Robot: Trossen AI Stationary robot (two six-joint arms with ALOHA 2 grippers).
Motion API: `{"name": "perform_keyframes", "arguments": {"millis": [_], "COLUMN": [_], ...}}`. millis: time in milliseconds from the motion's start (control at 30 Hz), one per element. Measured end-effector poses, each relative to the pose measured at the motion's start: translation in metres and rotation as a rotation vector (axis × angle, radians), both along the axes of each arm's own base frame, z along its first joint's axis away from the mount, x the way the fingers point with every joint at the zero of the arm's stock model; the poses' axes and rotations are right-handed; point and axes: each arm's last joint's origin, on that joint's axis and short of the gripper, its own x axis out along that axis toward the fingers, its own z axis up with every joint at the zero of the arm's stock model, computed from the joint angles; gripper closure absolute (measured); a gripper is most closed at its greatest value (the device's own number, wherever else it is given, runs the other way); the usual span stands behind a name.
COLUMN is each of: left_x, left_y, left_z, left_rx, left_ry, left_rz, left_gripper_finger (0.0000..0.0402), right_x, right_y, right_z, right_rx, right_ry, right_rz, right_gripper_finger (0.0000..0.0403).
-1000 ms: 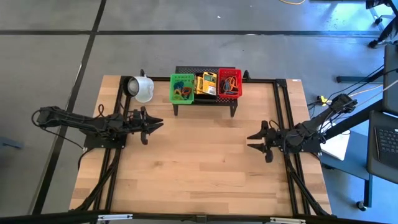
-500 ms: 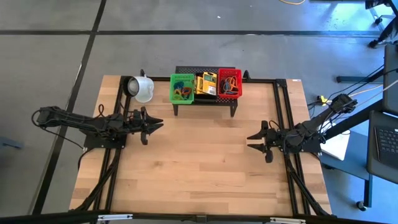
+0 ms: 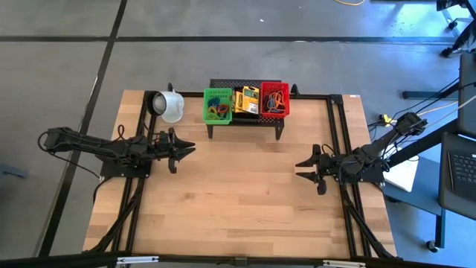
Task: Pick & Place Office Desk Supplies
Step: Return to Home Position
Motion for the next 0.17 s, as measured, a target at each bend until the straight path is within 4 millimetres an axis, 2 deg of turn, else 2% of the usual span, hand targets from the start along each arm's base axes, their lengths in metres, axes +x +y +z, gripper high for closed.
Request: {"name": "perform_keyframes", "arguments": {"millis": [167], "left_x": [0.0], "left_y": [0.0], "left_z": [0.0001], "left_rx": [0.0], "left_ry": [0.0], "left_rz": [0.0], "left_gripper_finger": [0.0311], "right_x": [0.0], "right_y": [0.0], "right_z": [0.0], "right_rx": [0.0], "right_ry": [0.0], "right_rz": [0.0], "right_gripper_finger": [0.0245]}}
